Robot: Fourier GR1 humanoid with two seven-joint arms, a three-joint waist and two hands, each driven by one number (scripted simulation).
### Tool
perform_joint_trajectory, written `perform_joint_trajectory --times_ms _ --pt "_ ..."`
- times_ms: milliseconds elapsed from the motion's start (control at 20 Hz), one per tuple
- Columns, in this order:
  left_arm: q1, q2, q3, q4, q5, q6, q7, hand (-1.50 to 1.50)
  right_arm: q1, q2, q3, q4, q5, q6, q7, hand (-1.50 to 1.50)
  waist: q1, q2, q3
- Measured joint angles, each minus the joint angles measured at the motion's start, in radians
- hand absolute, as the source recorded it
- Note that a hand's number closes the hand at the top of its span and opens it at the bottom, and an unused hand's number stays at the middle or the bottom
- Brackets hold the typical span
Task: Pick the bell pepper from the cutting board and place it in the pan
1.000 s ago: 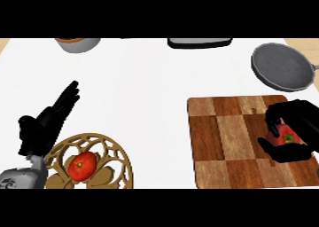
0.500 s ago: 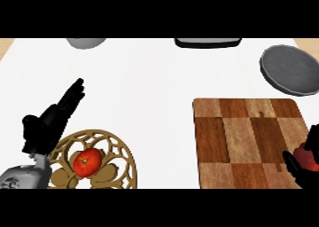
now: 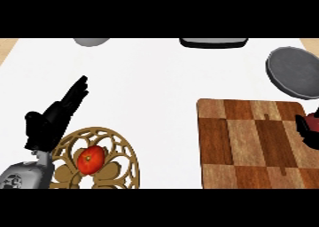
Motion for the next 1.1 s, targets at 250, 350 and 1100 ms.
perform_joint_trajectory --times_ms 250,350,1100 --pt "-0.019 -0.023 -0.007 0.029 -0.020 0.006 -0.012 0.00 -0.145 -0.037 -0.021 0.289 0.063 -0.116 -0.103 1.50 0.007 0.003 0.000" --pt "-0.005 -0.021 -0.008 0.020 -0.021 -0.002 -0.015 0.00 -0.189 -0.047 -0.036 0.413 0.093 -0.186 -0.160 1.50 0.012 0.004 0.000" --pt "-0.031 -0.048 -0.020 0.023 -0.044 -0.009 -0.016 0.00 -0.621 -0.211 -0.133 1.304 0.156 -0.486 -0.518 1.50 0.039 0.015 0.003"
